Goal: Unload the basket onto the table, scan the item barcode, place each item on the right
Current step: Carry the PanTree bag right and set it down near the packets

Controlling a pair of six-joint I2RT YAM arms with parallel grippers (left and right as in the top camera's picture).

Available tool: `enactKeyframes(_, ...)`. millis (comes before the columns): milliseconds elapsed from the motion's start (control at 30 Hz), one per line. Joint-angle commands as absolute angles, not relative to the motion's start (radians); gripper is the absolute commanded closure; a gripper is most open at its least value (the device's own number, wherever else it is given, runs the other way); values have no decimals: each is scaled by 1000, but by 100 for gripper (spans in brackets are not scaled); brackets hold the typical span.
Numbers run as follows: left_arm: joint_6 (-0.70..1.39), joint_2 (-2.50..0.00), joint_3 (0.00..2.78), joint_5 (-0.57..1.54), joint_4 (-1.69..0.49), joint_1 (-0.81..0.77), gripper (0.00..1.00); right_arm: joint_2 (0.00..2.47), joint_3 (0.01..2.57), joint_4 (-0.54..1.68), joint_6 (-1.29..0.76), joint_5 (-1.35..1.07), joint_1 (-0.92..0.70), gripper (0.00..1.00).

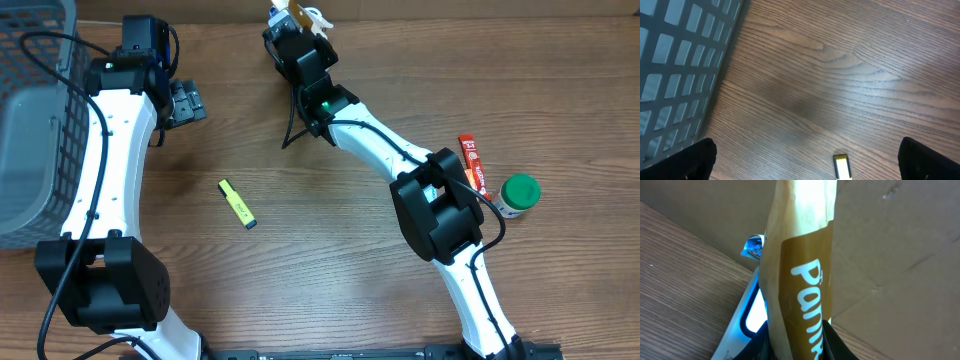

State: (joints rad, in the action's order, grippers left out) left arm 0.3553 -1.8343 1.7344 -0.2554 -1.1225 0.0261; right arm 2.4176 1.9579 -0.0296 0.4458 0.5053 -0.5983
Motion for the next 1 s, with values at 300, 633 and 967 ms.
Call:
enactKeyframes(300,336,-1831,1743,-265,-1122,19,0,2070,1977,387,249,407,-558,97)
enactKeyframes(633,336,-1831,1743,-265,-1122,19,0,1967,1945,1266,168,-108,-394,91)
enactKeyframes(967,336,-1831,1743,-265,-1122,19,0,1971,1657,1308,346,-31,-329,90)
